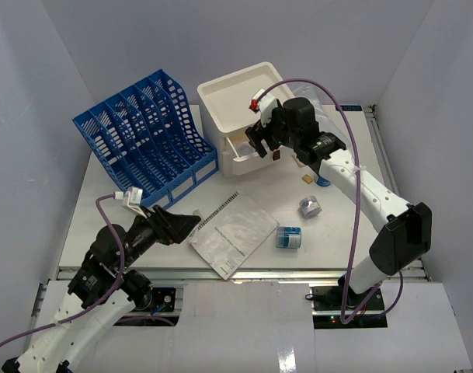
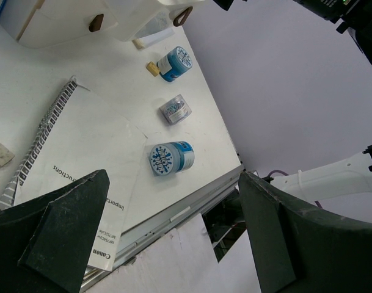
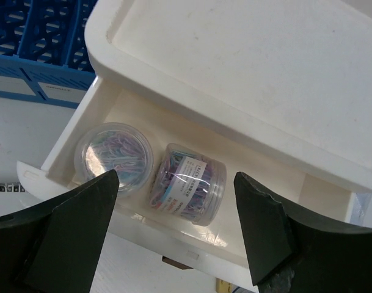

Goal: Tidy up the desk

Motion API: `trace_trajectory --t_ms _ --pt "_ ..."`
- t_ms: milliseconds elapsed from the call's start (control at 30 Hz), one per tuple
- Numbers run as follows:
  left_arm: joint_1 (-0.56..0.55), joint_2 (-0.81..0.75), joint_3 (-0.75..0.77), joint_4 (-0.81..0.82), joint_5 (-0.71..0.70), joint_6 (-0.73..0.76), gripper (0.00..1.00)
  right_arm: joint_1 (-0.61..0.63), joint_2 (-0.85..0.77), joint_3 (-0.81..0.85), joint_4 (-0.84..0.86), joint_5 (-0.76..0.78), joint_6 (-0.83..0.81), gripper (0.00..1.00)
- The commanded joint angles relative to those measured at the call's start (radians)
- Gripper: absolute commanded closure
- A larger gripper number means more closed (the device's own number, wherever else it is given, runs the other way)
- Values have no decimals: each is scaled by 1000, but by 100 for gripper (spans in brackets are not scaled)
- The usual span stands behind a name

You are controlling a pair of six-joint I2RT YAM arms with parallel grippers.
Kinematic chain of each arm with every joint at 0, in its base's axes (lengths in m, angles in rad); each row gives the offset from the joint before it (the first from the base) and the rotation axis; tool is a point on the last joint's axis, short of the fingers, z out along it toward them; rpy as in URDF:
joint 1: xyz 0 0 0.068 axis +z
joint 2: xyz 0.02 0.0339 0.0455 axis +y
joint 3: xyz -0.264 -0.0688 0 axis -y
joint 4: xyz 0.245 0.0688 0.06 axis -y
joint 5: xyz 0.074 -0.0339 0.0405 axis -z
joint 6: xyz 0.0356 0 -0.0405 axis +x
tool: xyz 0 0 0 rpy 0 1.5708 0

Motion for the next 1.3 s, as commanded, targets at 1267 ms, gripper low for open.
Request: trace_trajectory --t_ms 1267 --pt "4 18 -94 116 67 31 2 -328 -114 -551 -188 -17 30 6"
